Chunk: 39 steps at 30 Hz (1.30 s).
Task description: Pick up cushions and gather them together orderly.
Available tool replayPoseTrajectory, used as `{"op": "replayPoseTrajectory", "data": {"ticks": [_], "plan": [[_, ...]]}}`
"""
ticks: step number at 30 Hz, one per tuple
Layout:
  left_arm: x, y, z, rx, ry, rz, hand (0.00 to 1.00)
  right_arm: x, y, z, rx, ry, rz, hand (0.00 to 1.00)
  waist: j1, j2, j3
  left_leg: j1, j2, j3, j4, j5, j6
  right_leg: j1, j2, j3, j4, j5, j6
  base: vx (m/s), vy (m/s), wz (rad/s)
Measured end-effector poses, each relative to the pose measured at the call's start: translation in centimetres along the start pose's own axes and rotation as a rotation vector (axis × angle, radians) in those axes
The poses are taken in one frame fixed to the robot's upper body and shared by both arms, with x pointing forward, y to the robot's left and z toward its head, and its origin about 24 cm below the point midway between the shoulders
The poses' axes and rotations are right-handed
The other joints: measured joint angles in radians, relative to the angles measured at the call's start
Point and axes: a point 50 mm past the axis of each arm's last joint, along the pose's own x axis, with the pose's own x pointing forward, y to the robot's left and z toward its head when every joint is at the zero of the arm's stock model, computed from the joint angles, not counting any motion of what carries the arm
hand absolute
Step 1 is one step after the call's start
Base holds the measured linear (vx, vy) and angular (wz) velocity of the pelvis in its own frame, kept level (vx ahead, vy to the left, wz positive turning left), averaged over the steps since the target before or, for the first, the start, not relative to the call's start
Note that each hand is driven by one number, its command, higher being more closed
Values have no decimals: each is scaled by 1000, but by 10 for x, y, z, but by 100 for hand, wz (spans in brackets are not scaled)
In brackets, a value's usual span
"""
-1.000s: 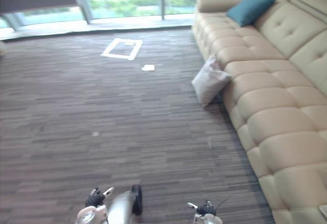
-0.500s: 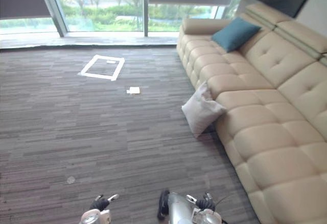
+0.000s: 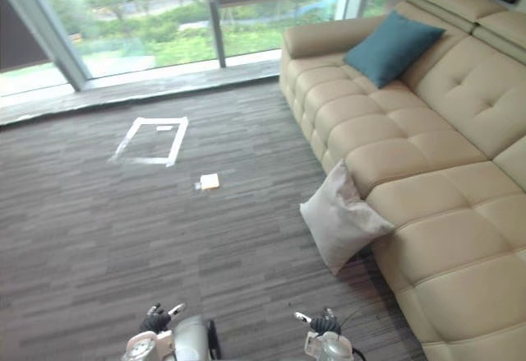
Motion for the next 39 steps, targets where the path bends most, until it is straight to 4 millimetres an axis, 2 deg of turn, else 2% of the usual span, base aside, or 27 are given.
{"op": "replayPoseTrajectory", "data": {"ticks": [1,2,3,4,5,6,7,9,10,12,13,15,17,18,19,20,21,23,24,26,27,30,33,35,36,37,39], "plan": [[0,0,0,-8,-3,2,0,-1,1,-2,1,4,2,0,9,-2,-7,-10,1,-5,-33,6,5,11,-11,25,0,-32,4,685,423,-154],[-1,2,-2,-7,0,5,0,-2,1,-6,2,10,3,0,16,-4,-25,-24,-2,-7,-5,66,17,20,-27,69,8,-75,12,500,339,-140],[-1,6,-4,0,8,13,0,-3,1,-9,2,19,3,0,15,-13,-49,-28,-14,-1,36,112,12,9,-44,116,45,-92,38,637,440,-126],[1,15,-3,20,13,32,0,-5,7,-14,8,29,18,0,-2,-56,-74,-11,-23,49,56,72,29,-47,-80,138,162,-87,48,633,416,-108],[2,19,-2,30,15,41,0,-6,12,-15,7,34,31,0,0,-80,-75,24,-26,95,54,41,44,-119,-93,146,315,-57,89,714,480,-87],[3,21,-1,36,20,45,0,-6,14,-15,-2,32,40,0,1,-89,-72,51,-27,123,52,20,57,-177,-98,141,444,-11,117,658,447,-92],[5,22,0,41,28,52,0,-6,14,-13,-8,23,42,0,-2,-87,-64,117,-32,158,36,-17,72,-267,-116,113,633,46,162,503,360,-78],[5,20,-5,45,63,57,0,-4,14,-8,-14,4,44,0,-3,-76,-54,251,-31,203,-18,-58,75,-347,-136,7,772,38,150,374,251,-71],[5,19,-6,48,68,54,0,-4,15,-7,-19,-2,49,0,-4,-75,-53,291,-29,220,-43,-64,76,-372,-141,-35,789,33,141,350,204,-61],[5,13,-6,56,69,36,0,-3,17,-2,-38,-19,55,0,-7,-68,-53,410,-28,278,-146,-68,73,-456,-156,-198,729,7,100,297,156,-52],[5,11,-5,60,66,29,0,-3,17,-1,-41,-25,56,0,-11,-66,-52,441,-27,298,-172,-68,73,-480,-162,-249,689,3,99,359,151,-57],[5,8,-7,78,74,12,0,-2,17,3,-46,-37,57,0,-14,-56,-52,513,-28,362,-253,-63,52,-521,-163,-393,507,17,84,352,106,-61],[5,5,-9,111,80,-3,0,-1,17,7,-42,-46,57,0,-26,-48,-48,549,-35,390,-291,-62,38,-547,-148,-452,362,66,57,353,30,-46],[4,3,-10,126,86,-17,0,0,16,8,-33,-48,51,0,-40,-49,-48,581,-53,398,-311,-61,30,-541,-127,-444,243,157,23,449,-30,-26],[4,0,-10,127,89,-31,0,0,13,10,-27,-53,42,0,-49,-43,-43,606,-57,394,-310,-66,18,-525,-120,-429,219,218,-56,561,-34,-26],[2,-10,-14,125,99,-58,0,2,8,16,-34,-67,30,0,-52,-5,-39,619,-27,391,-286,-64,-7,-506,-102,-436,239,206,-60,544,-126,-14],[2,-18,-12,120,89,-80,0,2,4,17,-36,-70,21,0,-58,6,-38,597,-10,366,-189,-53,-26,-485,-101,-433,239,161,-52,498,-138,-14],[1,-23,-9,111,73,-92,0,3,2,18,-43,-74,17,0,-59,24,-32,523,42,320,32,-46,-22,-441,-81,-428,219,143,-56,337,-136,-15],[1,-23,-9,103,68,-90,0,3,2,18,-46,-70,16,0,-56,27,-28,432,100,258,272,-4,-4,-388,-49,-404,188,124,-69,335,-79,-46],[1,-21,-5,100,49,-87,0,3,4,15,-51,-58,21,0,-48,24,-22,366,134,217,443,-28,-8,-331,-29,-359,177,94,-78,323,-41,-82],[1,-20,-3,97,38,-84,0,3,5,15,-55,-54,26,0,-47,17,-18,326,131,203,475,-46,-12,-296,-24,-320,173,77,-76,312,-18,-104],[0,-21,-1,91,20,-84,0,2,5,12,-54,-45,23,0,-42,8,-17,251,108,184,351,-76,9,-244,-24,-226,137,69,-63,285,49,-97],[0,-24,2,83,2,-88,0,2,5,12,-54,-42,17,0,-24,4,-16,192,26,36,120,-82,14,-203,-35,-109,116,59,-35,365,214,-117],[0,-24,3,82,-8,-89,0,2,6,10,-67,-37,18,0,-20,1,-18,177,-45,-102,-32,-50,13,-188,-53,-23,117,32,12,307,299,-109],[0,-26,2,81,-5,-91,0,2,5,9,-80,-35,20,0,-19,6,-21,179,-54,-130,-68,-30,15,-187,-50,2,124,21,28,305,351,-119],[0,-25,1,74,4,-86,0,1,4,6,-96,-26,22,0,-10,24,-31,184,-50,-148,-74,37,-21,-187,-37,55,140,1,58,312,375,-113],[2,-17,1,86,12,-65,0,0,12,-2,-105,-1,44,0,-11,-30,-61,191,-74,-80,-58,5,13,-198,-74,117,142,-1,72,311,378,-89]]}}
